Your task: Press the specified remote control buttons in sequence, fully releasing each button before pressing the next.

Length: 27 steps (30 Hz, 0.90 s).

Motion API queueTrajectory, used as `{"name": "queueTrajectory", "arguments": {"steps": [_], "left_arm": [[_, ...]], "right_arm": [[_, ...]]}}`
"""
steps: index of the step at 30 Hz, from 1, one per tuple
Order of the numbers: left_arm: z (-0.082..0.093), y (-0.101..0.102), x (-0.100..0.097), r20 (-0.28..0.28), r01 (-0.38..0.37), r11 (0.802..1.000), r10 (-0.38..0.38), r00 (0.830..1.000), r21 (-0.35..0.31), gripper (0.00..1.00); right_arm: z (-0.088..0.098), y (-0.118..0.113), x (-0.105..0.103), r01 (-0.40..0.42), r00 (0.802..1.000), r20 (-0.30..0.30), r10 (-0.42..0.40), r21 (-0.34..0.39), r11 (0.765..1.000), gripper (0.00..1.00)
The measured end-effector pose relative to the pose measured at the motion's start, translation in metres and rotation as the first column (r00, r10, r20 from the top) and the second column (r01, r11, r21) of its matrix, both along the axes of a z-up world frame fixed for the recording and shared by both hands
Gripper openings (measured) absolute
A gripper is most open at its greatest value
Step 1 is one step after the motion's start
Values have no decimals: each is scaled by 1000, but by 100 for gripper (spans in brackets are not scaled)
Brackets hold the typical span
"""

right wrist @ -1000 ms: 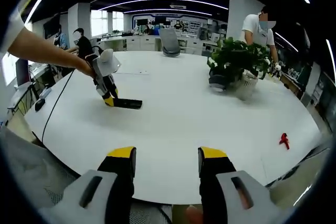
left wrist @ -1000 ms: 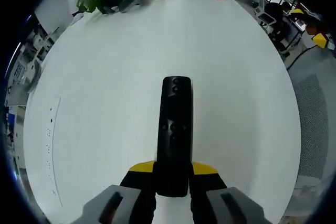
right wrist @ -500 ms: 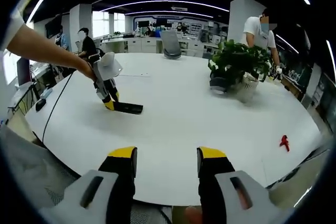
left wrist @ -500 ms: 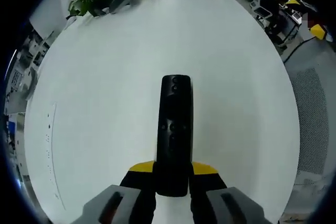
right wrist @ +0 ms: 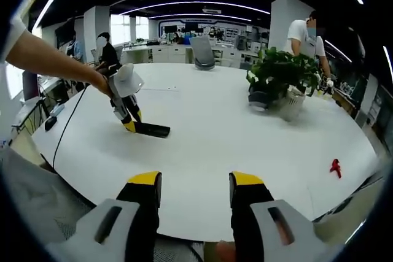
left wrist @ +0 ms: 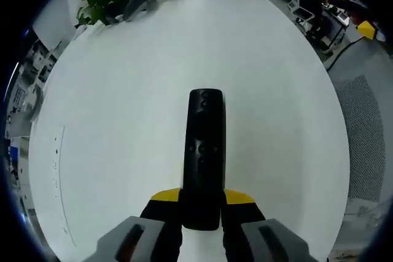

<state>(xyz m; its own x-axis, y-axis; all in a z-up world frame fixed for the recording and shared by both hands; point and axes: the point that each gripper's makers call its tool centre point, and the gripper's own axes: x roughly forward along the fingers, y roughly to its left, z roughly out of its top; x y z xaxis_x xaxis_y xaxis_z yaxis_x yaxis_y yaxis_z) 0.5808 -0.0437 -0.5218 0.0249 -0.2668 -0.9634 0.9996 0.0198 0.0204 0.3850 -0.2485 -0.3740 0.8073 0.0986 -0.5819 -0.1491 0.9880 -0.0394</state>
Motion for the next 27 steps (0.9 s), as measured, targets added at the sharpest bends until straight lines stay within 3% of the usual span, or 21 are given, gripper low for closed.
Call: {"name": "queueTrajectory", "arguments": {"steps": [27], "left_arm": [[1, -2, -43, -1, -6, 1000, 6, 1000, -23, 23]], "right_arm": [[5, 5, 0, -29, 999, 23, 28, 10, 1000, 43]]}}
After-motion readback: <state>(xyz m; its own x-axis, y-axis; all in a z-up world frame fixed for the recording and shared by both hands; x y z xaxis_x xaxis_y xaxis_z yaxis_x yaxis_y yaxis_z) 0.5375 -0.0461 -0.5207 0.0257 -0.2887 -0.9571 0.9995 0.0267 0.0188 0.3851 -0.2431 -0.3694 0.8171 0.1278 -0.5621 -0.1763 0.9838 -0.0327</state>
